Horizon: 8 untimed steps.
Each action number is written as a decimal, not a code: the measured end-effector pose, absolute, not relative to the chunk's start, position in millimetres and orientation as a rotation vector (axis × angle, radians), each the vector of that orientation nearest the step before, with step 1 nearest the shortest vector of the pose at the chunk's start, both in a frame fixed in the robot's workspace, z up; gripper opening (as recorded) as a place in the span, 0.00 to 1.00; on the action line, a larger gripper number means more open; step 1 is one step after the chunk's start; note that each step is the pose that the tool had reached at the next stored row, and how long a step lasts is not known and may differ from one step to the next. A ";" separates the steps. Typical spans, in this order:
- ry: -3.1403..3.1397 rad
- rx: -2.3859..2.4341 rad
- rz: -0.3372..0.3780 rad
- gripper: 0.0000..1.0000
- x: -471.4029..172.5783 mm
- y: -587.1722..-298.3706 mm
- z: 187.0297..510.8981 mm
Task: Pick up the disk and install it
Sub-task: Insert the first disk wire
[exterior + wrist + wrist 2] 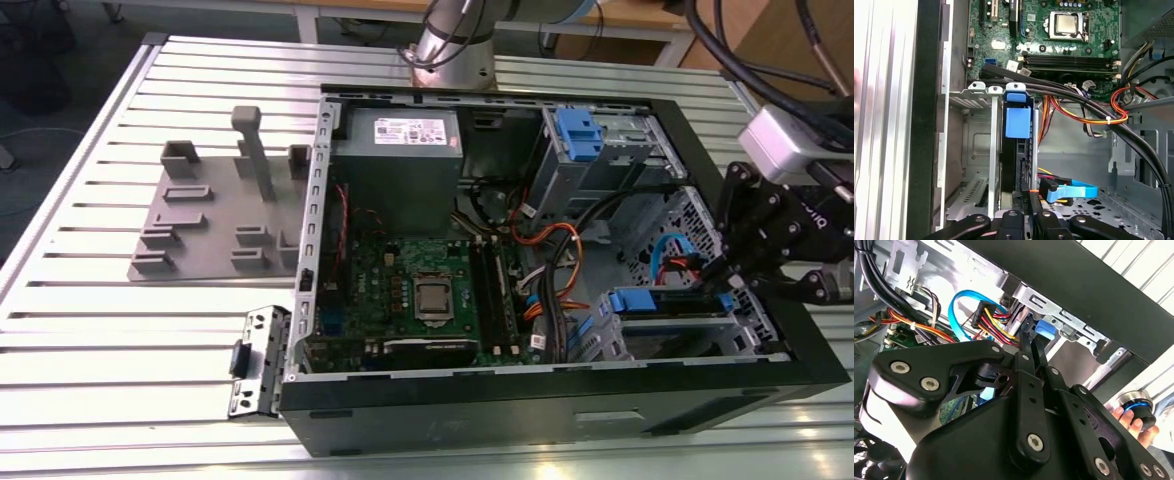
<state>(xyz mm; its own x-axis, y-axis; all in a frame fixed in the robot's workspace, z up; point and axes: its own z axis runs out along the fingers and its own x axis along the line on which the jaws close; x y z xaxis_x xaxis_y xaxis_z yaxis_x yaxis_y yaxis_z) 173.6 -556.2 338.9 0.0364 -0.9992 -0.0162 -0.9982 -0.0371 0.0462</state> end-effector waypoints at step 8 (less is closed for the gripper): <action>-2.166 2.247 -0.071 0.16 173.3 -556.2 335.0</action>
<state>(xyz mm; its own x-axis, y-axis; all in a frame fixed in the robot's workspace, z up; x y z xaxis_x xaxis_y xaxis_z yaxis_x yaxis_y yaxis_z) 173.3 -556.2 335.0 0.0364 -0.9992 -0.0187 -0.9982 -0.0372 0.0461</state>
